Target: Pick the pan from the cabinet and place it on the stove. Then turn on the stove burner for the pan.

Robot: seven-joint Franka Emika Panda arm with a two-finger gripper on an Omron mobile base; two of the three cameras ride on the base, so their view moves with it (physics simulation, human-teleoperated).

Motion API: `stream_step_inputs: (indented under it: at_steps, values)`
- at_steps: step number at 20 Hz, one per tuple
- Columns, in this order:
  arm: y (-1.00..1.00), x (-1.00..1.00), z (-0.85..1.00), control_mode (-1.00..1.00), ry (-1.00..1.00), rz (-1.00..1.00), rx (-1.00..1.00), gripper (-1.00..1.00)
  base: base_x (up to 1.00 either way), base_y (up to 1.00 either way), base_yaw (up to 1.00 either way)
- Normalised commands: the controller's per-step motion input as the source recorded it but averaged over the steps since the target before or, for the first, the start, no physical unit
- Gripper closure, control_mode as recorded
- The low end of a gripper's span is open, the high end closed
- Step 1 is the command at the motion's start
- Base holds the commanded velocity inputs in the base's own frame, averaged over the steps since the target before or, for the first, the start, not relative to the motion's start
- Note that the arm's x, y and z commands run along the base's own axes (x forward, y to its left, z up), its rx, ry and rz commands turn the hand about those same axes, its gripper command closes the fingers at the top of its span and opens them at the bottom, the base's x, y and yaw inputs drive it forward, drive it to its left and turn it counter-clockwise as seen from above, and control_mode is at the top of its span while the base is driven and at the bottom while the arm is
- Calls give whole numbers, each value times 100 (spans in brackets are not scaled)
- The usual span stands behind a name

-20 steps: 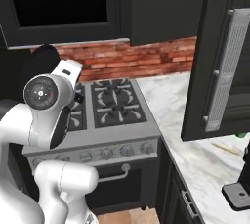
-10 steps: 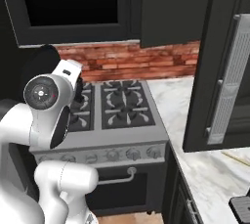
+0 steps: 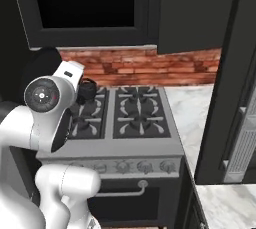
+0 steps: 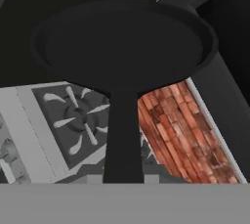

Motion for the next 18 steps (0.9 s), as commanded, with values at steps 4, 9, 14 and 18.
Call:
stream_step_inputs:
  at_steps: [4,9,14,18]
  values:
    - [0,0,0,100,0,0,0,100,48,-24,14]
    - [0,0,0,100,0,0,0,100,45,-38,6]
    - [0,0,0,100,0,0,0,100,23,-7,4]
    - [0,0,0,100,0,0,0,100,4,1,1]
